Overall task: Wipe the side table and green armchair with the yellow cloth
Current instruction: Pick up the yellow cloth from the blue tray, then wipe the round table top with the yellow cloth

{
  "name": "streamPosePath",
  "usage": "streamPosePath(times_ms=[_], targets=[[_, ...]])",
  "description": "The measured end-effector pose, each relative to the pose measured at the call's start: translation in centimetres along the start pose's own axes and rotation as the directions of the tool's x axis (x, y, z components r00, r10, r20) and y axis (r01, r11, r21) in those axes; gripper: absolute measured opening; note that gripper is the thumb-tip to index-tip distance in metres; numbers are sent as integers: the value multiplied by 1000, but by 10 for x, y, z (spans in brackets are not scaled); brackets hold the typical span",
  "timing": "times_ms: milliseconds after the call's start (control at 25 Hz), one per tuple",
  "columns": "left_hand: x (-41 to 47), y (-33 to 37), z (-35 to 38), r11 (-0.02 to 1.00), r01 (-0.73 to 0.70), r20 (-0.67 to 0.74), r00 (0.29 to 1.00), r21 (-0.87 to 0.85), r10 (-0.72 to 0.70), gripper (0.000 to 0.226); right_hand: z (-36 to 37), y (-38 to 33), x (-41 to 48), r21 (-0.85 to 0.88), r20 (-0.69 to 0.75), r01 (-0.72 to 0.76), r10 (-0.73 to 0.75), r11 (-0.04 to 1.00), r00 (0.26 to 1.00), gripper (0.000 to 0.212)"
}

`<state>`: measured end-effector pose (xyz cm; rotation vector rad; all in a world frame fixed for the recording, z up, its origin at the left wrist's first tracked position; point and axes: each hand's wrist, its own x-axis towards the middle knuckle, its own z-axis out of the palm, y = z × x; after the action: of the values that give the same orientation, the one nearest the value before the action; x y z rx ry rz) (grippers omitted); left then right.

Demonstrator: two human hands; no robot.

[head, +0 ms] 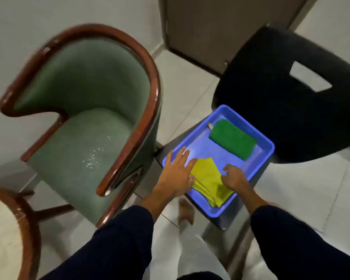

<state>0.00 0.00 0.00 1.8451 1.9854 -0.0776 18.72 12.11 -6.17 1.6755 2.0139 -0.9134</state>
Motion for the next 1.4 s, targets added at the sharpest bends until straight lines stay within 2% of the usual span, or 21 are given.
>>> streamPosePath(times_ms=[120,240,280,400,440,520,560,600,640,720,760,800,840,880,920,960,1080,1160,1240,1320,1400], targets=[[-5,12,46,995,92,190,978,-39,-83,60,34,8,15,-92,122,-65,76,994,990,43],[-25,24,72,991,108,251,964,-75,-86,60,57,6,8,-337,81,-122,158,934,984,60],[-28,25,73,989,119,236,967,-92,-95,59,60,5,8,-368,60,-139,172,919,983,61],[-36,23,65,981,150,192,973,-120,-125,56,54,-7,5,-246,119,-242,277,939,953,44],[-38,22,59,978,153,174,976,-144,-127,56,46,-15,2,-175,135,-221,246,959,960,37],[-41,12,43,967,156,106,985,-200,-137,60,23,-38,-13,-194,109,-3,24,981,994,30],[-42,4,35,962,157,55,987,-224,-148,66,11,-52,-25,-310,90,155,-134,938,987,28],[-46,-5,25,956,158,-2,987,-247,-163,73,0,-68,-39,-446,87,307,-301,840,950,27],[-52,-15,15,950,152,-45,984,-272,-171,81,-10,-86,-55,-547,110,440,-460,712,881,27],[-68,-35,0,949,118,-111,982,-292,-156,89,-27,-121,-88,-607,187,651,-714,455,675,27],[-79,-43,-4,942,101,-130,980,-319,-149,85,-33,-137,-104,-576,219,725,-784,377,581,29],[-95,-54,-5,921,100,-141,976,-377,-163,75,-36,-156,-118,-484,213,793,-830,369,516,33],[-114,-62,-4,874,120,-129,971,-470,-202,62,-38,-175,-130,-325,178,834,-838,445,516,35],[-134,-72,-1,791,155,-109,957,-592,-269,51,-37,-193,-138,-137,135,823,-813,551,566,32],[-158,-82,2,654,206,-66,928,-728,-366,43,-30,-211,-144,17,119,779,-775,627,621,27],[-184,-95,5,478,244,-2,889,-844,-457,39,-17,-229,-148,113,101,747,-755,655,647,23],[-276,-153,28,-24,194,165,755,-981,-635,28,54,-285,-165,132,80,754,-766,643,638,17],[-339,-196,56,-256,127,274,655,-958,-704,27,119,-323,-177,99,138,710,-717,697,684,18],[-400,-246,95,-385,58,356,528,-921,-771,29,198,-370,-191,123,283,600,-608,790,742,27],[-447,-292,136,-468,1,433,383,-883,-816,25,269,-421,-205,225,395,518,-563,825,726,35],[-477,-331,179,-491,11,476,262,-871,-839,19,331,-472,-214,235,389,532,-580,814,716,42]])
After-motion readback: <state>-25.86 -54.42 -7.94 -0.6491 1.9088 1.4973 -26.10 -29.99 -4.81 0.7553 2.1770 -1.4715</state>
